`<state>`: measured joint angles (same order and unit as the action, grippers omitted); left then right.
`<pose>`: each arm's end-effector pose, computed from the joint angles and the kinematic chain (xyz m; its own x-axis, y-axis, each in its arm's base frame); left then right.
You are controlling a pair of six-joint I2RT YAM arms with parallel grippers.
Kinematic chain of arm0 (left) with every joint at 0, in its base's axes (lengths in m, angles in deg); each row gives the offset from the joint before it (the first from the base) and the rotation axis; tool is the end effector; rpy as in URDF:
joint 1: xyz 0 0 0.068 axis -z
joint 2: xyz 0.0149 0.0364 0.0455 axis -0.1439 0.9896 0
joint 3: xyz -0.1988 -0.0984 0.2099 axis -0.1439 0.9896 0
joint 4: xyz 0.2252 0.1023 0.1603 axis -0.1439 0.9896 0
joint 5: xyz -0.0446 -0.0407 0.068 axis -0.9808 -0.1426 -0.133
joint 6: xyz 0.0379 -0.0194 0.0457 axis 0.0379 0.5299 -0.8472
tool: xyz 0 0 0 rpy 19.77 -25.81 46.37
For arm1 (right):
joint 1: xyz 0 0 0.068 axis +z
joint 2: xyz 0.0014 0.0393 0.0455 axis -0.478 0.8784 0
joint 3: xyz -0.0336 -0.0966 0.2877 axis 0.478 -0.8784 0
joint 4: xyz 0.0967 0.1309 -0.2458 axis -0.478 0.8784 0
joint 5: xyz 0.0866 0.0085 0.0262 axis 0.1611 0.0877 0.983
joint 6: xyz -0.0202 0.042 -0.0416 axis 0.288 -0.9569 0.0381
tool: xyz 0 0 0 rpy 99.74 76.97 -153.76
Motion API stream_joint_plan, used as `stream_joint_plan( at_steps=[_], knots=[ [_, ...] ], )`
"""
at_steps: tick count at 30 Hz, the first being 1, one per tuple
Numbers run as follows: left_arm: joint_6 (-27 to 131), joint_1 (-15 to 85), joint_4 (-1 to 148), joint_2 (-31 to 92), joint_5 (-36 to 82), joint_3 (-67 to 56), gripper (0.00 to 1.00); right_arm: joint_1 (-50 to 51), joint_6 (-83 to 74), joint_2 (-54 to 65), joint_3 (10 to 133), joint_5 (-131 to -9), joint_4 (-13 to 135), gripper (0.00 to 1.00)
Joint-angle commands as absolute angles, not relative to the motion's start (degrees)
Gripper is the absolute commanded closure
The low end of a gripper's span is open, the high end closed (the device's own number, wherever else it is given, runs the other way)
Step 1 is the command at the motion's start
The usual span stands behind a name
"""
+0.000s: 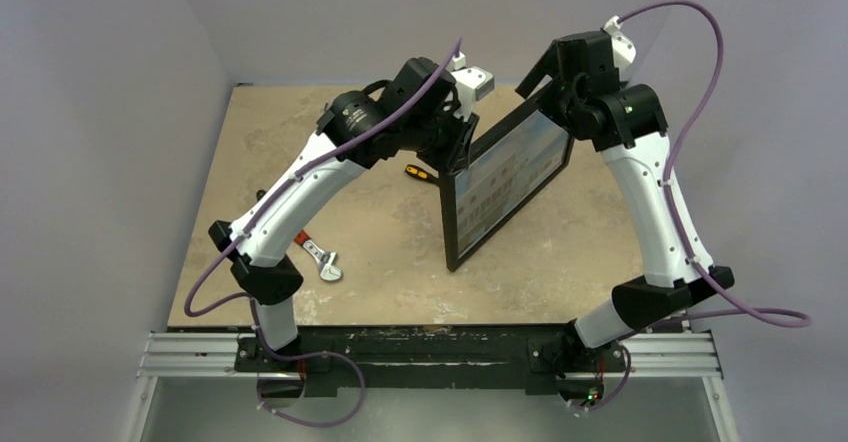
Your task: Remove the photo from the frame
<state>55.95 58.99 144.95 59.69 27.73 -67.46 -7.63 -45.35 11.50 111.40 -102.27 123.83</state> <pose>0.2525 -0.3131 0.5151 -0.6019 0.3167 -0.7331 0.6666 0.7047 -0.2429 0.3028 0.0947 0.5316 -0.3618 0.5853 -0.7256 0.3861 0.8025 0.4548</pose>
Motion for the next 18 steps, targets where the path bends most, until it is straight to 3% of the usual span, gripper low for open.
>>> stream_joint_plan(
  at_steps=[1, 13, 18],
  knots=[
    [55.05, 62.09, 141.48, 57.28, 29.53, -69.06, 1.0, -7.72, -47.36, 11.14, 110.75, -101.83, 123.83, 0.1],
    [52.93, 69.75, 141.73, 58.3, 36.52, -68.05, 1.0, -7.73, -45.96, 6.07, 100.89, -111.26, 123.65, 0.28],
    [52.83, 73.13, 141.53, 59.83, 37.34, -67.88, 1.0, -7.72, -44.64, 1.82, 94.78, -115.6, 122.5, 0.4]
  ],
)
